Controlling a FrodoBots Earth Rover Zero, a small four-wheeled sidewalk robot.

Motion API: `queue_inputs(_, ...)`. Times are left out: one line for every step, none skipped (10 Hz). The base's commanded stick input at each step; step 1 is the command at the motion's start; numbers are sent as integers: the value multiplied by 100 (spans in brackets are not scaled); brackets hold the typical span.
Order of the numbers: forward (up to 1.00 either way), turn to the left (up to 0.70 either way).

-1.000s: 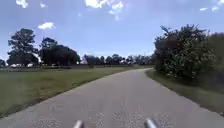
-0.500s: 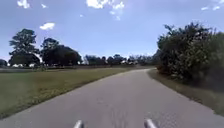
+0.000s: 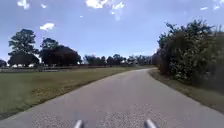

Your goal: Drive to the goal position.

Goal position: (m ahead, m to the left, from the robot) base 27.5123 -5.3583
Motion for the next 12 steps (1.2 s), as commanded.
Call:
queue_inputs(50, 0)
queue_inputs(50, 0)
queue_inputs(50, 0)
queue_inputs(50, 0)
queue_inputs(50, 0)
queue_inputs(50, 0)
queue_inputs(50, 0)
queue_inputs(50, 0)
queue_inputs(50, 0)
queue_inputs(50, 0)
queue_inputs(50, 0)
queue_inputs(50, 0)
